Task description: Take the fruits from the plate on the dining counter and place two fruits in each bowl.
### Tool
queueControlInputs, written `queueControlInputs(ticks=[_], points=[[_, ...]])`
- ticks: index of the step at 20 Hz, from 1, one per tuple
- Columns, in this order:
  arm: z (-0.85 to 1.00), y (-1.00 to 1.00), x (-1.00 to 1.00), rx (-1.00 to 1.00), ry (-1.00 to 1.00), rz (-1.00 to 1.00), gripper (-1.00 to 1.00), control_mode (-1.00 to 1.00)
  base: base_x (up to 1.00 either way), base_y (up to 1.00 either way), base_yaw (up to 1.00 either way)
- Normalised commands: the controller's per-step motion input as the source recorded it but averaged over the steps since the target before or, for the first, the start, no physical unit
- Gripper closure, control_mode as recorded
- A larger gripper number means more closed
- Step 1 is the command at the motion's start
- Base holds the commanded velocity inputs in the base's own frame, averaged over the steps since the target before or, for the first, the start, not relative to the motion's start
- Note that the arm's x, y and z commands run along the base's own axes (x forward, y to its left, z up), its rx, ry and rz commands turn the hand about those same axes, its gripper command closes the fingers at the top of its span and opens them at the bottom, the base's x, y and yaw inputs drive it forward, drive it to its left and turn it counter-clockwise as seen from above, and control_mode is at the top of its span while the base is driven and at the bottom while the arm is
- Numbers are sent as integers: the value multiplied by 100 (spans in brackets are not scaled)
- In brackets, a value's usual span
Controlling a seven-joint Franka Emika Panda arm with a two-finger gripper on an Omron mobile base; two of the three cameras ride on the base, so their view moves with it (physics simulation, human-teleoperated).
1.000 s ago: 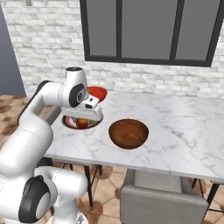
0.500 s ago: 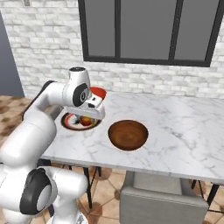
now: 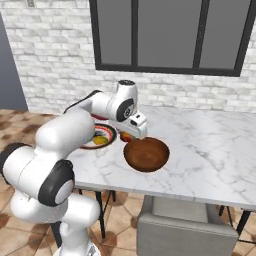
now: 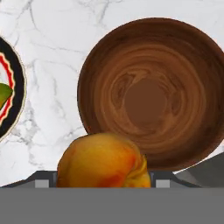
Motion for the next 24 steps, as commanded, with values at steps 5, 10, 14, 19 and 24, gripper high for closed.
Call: queueControlInputs(ticks=[5,10,14,19,24], points=[[-64,-82,0,7,-4,0,100,-100,0,0,0],[-48,-47,0,0,-2,0,100,-100,0,0,0],[-31,-1,0,-1,-1,0,100,-100,0,0,0],[-8,9,0,-3,0,0,100,-100,0,0,0],[-26,10,0,-4,0,0,100,-100,0,0,0]])
